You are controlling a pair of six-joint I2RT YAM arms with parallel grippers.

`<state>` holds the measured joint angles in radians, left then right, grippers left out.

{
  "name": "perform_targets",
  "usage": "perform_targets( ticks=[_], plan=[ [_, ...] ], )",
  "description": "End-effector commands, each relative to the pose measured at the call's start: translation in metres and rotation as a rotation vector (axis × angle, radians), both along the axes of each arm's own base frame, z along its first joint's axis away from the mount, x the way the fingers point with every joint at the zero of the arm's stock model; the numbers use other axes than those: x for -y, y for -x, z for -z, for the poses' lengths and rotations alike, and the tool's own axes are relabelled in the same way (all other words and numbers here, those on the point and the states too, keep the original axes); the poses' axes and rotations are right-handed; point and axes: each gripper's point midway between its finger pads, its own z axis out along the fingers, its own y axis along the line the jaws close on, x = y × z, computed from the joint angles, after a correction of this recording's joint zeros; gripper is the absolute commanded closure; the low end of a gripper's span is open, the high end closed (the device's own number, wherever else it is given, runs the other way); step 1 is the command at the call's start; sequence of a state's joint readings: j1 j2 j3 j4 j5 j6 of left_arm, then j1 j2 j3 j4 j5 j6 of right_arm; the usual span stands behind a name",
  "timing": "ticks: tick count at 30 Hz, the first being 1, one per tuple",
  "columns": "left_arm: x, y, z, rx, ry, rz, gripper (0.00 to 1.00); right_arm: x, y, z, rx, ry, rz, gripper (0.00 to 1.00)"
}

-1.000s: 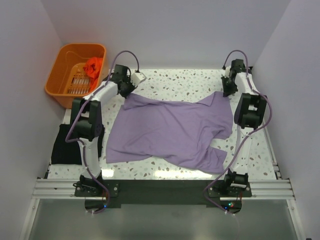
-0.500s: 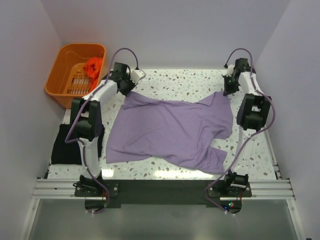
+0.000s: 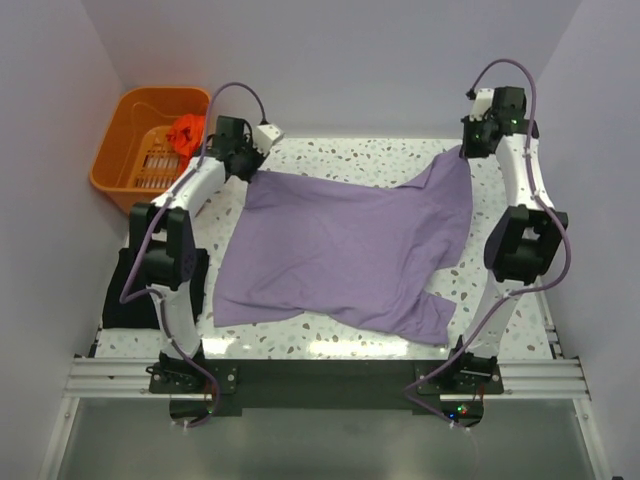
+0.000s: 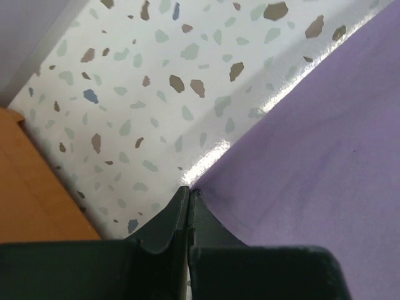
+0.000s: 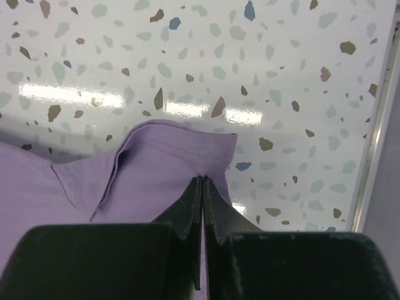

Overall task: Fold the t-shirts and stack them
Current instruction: Flatten the tshirt out

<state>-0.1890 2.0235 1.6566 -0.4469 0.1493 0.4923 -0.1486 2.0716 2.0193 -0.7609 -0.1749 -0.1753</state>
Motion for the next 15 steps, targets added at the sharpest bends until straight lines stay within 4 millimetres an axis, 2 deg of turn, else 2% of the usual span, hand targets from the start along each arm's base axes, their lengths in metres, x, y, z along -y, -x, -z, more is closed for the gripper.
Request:
perform_targets(
  ticks=[1, 2, 3, 4, 5, 6, 7, 9, 11, 12, 13, 15],
  plan=[
    [-0.009, -0.019, -0.107, 0.252, 0.119, -0.066, 1.00, 0.003, -0.006, -0.083, 0.223, 0.021, 0.020, 1.00],
    [-0.010, -0.022, -0.122, 0.295, 0.133, -0.072, 1.00, 0.002, -0.004, -0.097, 0.256, 0.030, 0.021, 1.00],
    [-0.012, -0.021, -0.135, 0.323, 0.154, -0.087, 1.00, 0.004, 0.000, -0.121, 0.315, 0.043, 0.031, 1.00],
    [-0.016, -0.019, -0.158, 0.371, 0.170, -0.095, 1.00, 0.005, 0.003, -0.137, 0.353, 0.052, 0.035, 1.00],
    [-0.018, -0.019, -0.172, 0.414, 0.183, -0.099, 1.00, 0.006, 0.005, -0.151, 0.386, 0.059, 0.039, 1.00],
    [-0.019, -0.017, -0.184, 0.443, 0.192, -0.102, 1.00, 0.005, 0.012, -0.176, 0.445, 0.069, 0.041, 1.00],
    [-0.021, -0.011, -0.208, 0.495, 0.201, -0.103, 1.00, 0.006, 0.016, -0.191, 0.481, 0.079, 0.049, 1.00],
    [-0.023, -0.006, -0.237, 0.578, 0.217, -0.105, 1.00, 0.008, 0.023, -0.221, 0.562, 0.100, 0.063, 1.00],
    [-0.026, 0.009, -0.274, 0.681, 0.234, -0.102, 1.00, 0.011, 0.040, -0.257, 0.648, 0.129, 0.089, 1.00],
    [-0.027, 0.014, -0.279, 0.703, 0.234, -0.102, 1.00, 0.012, 0.045, -0.273, 0.694, 0.141, 0.099, 1.00],
    [-0.029, 0.028, -0.304, 0.763, 0.244, -0.099, 1.00, 0.012, 0.060, -0.295, 0.747, 0.155, 0.111, 1.00],
    [-0.032, 0.040, -0.324, 0.823, 0.253, -0.103, 1.00, 0.015, 0.075, -0.322, 0.823, 0.179, 0.135, 1.00]
  ],
)
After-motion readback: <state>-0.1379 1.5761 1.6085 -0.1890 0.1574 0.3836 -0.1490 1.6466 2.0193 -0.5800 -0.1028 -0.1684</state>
